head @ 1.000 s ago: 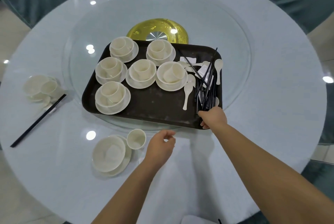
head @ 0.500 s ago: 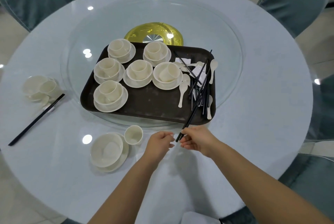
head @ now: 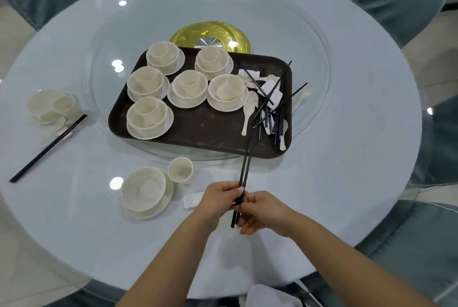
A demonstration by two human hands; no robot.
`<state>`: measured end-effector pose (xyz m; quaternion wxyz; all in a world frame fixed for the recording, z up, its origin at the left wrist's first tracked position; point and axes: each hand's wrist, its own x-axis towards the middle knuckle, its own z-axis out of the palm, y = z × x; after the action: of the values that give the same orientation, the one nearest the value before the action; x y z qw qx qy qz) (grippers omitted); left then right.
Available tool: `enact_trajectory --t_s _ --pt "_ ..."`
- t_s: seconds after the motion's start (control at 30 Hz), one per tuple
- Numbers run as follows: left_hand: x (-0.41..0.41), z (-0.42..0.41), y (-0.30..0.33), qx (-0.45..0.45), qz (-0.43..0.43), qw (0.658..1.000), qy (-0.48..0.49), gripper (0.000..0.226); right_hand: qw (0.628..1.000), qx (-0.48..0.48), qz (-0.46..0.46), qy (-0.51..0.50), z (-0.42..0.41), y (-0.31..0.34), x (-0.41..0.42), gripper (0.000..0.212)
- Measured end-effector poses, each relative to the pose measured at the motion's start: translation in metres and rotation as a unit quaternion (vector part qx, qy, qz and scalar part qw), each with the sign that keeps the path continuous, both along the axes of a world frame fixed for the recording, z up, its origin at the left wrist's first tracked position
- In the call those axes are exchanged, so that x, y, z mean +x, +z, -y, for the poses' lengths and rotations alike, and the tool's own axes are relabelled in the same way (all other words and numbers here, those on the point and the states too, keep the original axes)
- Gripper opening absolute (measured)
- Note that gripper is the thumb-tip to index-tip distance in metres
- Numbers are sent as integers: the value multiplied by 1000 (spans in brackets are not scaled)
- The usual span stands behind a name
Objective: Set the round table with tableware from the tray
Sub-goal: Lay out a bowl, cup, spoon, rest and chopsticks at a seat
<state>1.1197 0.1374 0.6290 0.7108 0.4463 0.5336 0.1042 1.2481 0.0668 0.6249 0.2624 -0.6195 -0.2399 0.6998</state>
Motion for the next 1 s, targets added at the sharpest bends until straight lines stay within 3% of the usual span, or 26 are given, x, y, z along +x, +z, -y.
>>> enact_trajectory --t_s 0.3,0.53,0.8,1.0 --pt "-37 16 -8 -15 -2 1000 25 16 991 5 61 118 -6 -6 0 27" --pt "-65 27 -8 -71 33 994 76 15 994 68 78 -37 -31 -5 -12 20" --pt "-85 48 -23 -43 -14 994 100 12 994 53 91 -38 -38 -20 -56 20" --pt "-93 57 -41 47 -116 992 30 12 994 12 107 -25 -38 -34 -73 18"
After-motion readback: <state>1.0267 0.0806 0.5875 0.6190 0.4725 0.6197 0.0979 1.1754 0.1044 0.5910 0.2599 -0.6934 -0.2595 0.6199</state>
